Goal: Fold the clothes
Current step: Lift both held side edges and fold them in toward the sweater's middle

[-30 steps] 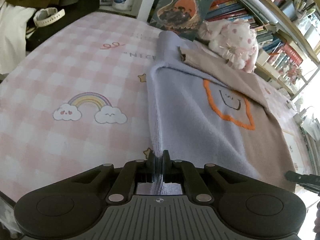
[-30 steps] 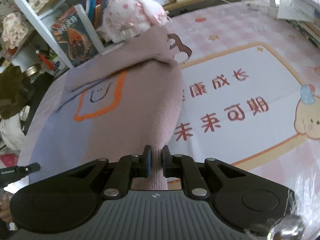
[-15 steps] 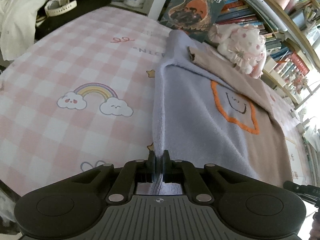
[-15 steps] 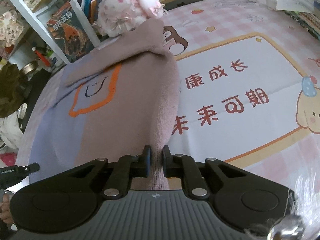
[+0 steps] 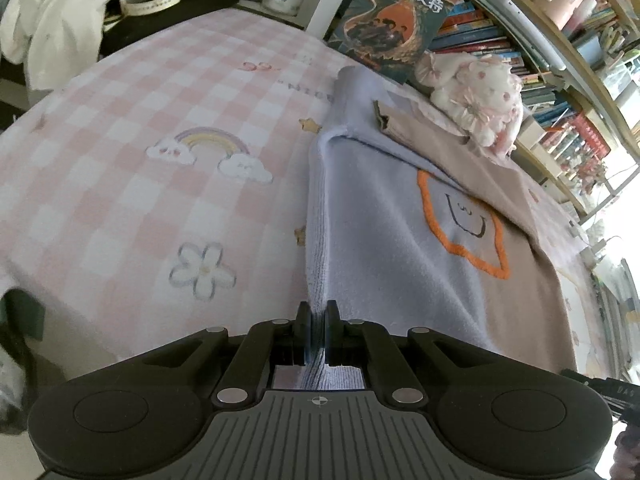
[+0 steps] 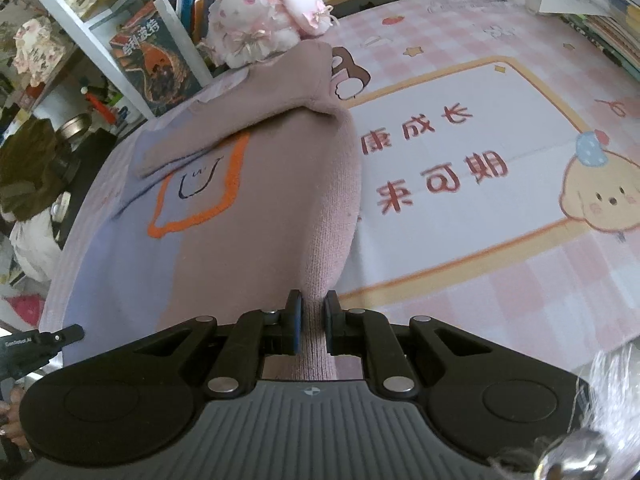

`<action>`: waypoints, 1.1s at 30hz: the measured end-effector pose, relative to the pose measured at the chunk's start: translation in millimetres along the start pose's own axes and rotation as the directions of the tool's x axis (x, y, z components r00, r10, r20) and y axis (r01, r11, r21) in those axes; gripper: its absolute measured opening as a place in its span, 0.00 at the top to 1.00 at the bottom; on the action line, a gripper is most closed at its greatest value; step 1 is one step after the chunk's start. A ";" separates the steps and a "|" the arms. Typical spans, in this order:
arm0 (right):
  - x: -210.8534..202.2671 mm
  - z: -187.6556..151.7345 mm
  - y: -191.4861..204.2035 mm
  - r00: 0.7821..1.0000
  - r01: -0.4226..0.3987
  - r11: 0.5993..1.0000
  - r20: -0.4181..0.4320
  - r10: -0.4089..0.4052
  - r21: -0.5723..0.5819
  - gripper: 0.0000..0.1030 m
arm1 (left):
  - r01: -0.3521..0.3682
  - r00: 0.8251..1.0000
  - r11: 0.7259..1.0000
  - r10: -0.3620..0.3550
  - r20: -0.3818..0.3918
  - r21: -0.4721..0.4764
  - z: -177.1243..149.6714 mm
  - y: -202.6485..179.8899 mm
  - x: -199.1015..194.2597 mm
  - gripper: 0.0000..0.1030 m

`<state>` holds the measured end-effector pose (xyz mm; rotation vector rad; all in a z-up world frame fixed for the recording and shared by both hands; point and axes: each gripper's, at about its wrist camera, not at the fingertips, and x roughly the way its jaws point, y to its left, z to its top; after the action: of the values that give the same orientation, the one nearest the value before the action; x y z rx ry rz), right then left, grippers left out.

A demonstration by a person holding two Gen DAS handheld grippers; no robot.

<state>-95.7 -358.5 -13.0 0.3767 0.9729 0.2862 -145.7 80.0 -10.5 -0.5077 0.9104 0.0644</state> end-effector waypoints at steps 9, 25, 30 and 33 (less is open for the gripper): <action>-26.5 -30.7 -12.2 0.999 -0.019 1.000 -0.041 0.019 0.005 0.90 | 0.008 1.000 0.999 -0.009 -0.020 -0.047 -37.1 5.7 -23.1 0.96; -69.6 -21.0 -32.2 0.969 -0.243 0.940 0.024 0.244 0.239 0.90 | 0.242 0.970 0.926 -0.224 0.093 -0.290 -32.0 17.3 -59.0 0.96; -75.0 6.7 -35.5 0.932 -0.363 0.870 0.131 0.338 0.334 0.91 | 0.391 0.918 0.848 -0.333 0.215 -0.357 2.2 16.8 -62.7 0.96; -72.7 30.8 -35.7 0.899 -0.437 0.815 0.214 0.382 0.381 0.91 | 0.440 0.895 0.820 -0.366 0.256 -0.365 30.5 14.5 -53.1 0.96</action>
<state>-106.2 -425.2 41.3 1.0020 0.8138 0.4399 -159.9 114.8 39.9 -1.0731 0.5957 -0.0878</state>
